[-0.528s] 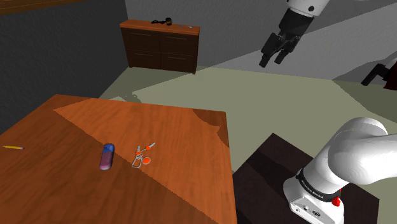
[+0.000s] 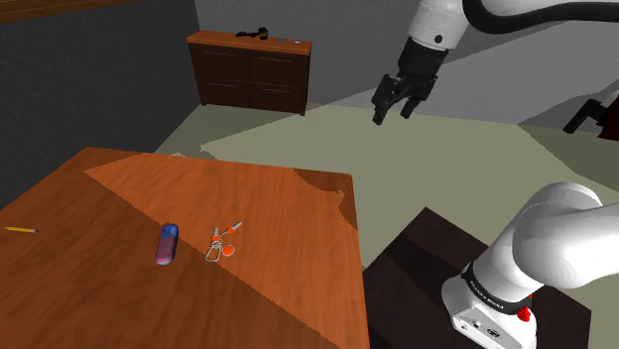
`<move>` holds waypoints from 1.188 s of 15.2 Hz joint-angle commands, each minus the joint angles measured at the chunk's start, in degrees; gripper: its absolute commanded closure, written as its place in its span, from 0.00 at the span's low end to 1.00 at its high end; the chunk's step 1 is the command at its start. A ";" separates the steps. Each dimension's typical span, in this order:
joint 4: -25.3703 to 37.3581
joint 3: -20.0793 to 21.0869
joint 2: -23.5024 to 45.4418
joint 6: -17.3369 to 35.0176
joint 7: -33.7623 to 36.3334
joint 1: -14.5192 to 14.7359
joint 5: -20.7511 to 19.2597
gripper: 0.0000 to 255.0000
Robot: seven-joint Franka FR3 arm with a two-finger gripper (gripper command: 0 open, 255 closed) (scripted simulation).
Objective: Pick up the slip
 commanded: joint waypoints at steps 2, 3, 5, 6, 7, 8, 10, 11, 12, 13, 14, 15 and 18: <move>0.28 3.75 3.82 2.87 4.58 0.58 1.49 0.00; 0.46 4.97 5.21 3.85 6.06 0.72 1.88 0.00; 1.06 7.40 8.21 5.80 9.02 0.92 2.52 0.00; 1.48 8.59 9.82 6.76 10.52 1.01 2.74 0.00; 1.97 9.79 11.49 7.71 12.03 1.04 2.90 0.00; 2.54 10.96 13.22 8.64 13.56 1.08 2.99 0.00; 3.90 13.31 16.88 10.44 16.68 1.05 2.91 0.00; 4.69 14.47 18.80 11.30 18.28 1.00 2.74 0.00; 5.56 15.59 20.78 12.13 19.91 0.95 2.47 0.00; 6.50 16.70 22.82 12.93 21.59 0.90 2.09 0.00; 7.51 17.80 24.92 13.69 23.30 0.82 1.60 0.00; 8.59 18.88 27.08 14.40 25.04 0.74 1.00 0.00; 12.29 21.74 33.93 16.25 30.58 0.74 -1.56 0.00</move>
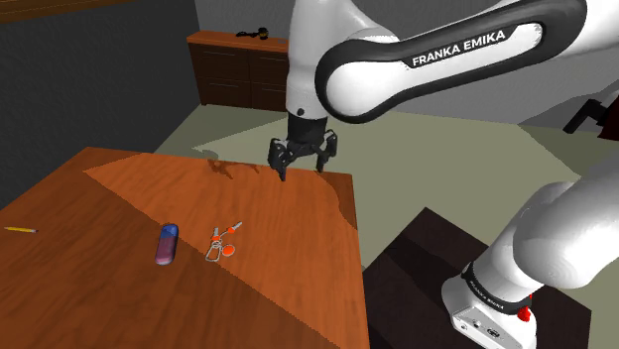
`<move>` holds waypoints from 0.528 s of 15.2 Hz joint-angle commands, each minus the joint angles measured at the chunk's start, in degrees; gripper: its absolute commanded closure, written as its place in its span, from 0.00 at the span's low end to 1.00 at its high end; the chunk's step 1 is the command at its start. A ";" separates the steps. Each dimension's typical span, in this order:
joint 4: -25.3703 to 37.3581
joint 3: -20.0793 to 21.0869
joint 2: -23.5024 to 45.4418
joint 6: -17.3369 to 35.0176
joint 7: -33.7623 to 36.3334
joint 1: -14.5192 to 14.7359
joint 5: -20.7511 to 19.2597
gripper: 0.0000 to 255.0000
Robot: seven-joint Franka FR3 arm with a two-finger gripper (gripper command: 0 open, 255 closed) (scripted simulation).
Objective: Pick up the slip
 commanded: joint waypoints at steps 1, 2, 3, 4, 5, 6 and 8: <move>2.42 1.64 4.74 1.35 3.67 0.00 -2.01 0.00; 3.88 2.39 7.19 1.77 5.62 0.15 -3.20 0.00; 5.43 3.01 9.69 2.10 7.59 0.41 -4.49 0.00; 7.05 3.50 12.22 2.36 9.55 0.80 -5.84 0.00; 8.76 3.85 14.79 2.53 11.50 1.32 -7.24 0.00; 10.55 4.09 17.36 2.61 13.40 1.93 -8.64 0.00; 14.39 4.18 22.53 2.51 16.99 3.49 -11.39 0.00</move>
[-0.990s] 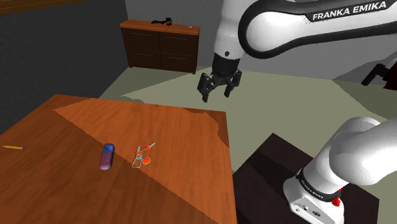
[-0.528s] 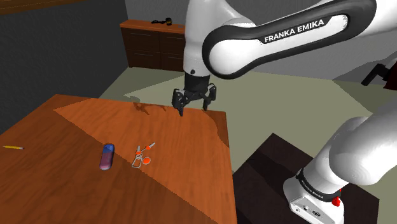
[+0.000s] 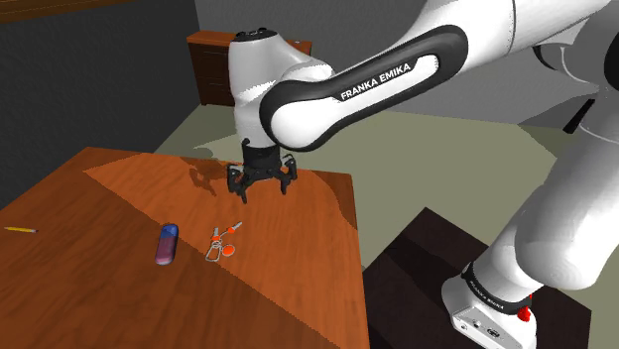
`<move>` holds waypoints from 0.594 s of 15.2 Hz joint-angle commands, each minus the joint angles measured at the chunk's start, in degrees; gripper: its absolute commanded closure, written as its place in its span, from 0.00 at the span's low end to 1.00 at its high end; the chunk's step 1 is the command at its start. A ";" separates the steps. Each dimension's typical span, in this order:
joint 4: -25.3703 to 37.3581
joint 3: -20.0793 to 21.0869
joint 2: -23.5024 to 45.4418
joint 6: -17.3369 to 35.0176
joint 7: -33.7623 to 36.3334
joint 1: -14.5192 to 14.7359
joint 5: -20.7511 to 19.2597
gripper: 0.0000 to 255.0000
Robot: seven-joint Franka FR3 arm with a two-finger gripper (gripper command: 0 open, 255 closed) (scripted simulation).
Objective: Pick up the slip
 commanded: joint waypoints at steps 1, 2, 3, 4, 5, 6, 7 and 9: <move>3.73 -0.05 5.39 0.22 3.59 1.62 -2.84 0.00; 5.88 -0.26 7.95 -0.03 5.15 2.62 -4.06 0.00; 8.11 -0.55 10.49 -0.34 6.60 3.69 -5.19 0.00; 10.45 -0.91 13.02 -0.73 7.93 4.82 -6.22 0.00; 12.89 -1.33 15.53 -1.19 9.15 5.99 -7.16 0.00; 15.44 -1.77 18.05 -1.72 10.27 7.18 -8.01 0.00; 18.11 -2.23 20.57 -2.31 11.28 8.39 -8.76 0.00; 23.86 -3.19 25.66 -3.72 12.99 10.86 -10.02 0.00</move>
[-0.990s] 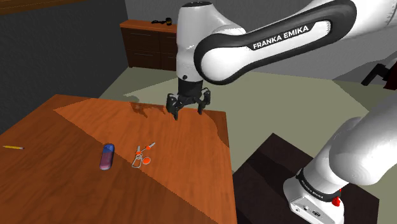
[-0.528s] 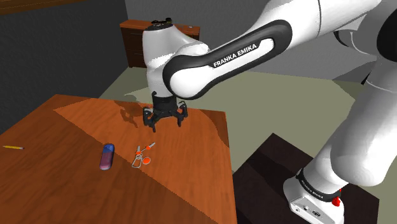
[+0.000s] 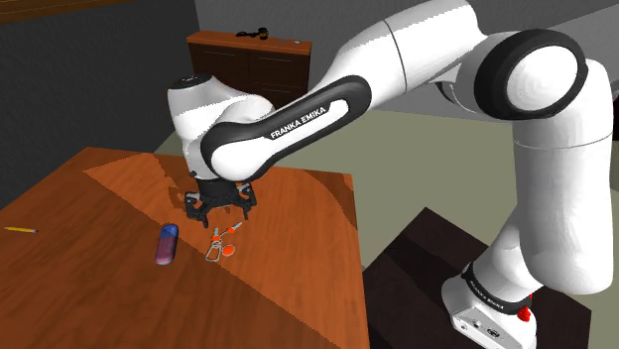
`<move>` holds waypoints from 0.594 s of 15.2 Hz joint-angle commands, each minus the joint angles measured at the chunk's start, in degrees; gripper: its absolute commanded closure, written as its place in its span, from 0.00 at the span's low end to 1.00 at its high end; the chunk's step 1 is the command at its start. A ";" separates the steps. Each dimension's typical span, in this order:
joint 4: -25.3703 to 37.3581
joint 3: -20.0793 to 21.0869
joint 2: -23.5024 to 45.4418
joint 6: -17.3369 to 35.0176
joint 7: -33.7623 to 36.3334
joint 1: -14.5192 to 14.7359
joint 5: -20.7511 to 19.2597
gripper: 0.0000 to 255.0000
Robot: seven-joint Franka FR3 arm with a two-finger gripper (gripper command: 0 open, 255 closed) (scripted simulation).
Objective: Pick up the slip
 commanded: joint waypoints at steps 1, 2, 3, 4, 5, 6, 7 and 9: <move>6.58 -1.04 5.60 -1.73 1.70 2.64 -1.35 0.00; 9.87 -1.54 8.25 -2.65 2.32 3.92 -1.78 0.00; 9.65 -1.69 8.59 -2.09 2.37 3.99 -1.91 0.00; 9.44 -1.82 8.95 -1.54 2.44 4.05 -2.06 0.00; 9.25 -1.94 9.31 -1.00 2.50 4.11 -2.21 0.00; 9.08 -2.06 9.69 -0.47 2.57 4.17 -2.36 0.00; 8.92 -2.19 10.08 0.06 2.64 4.23 -2.52 0.00; 8.65 -2.45 10.87 1.09 2.78 4.36 -2.84 0.00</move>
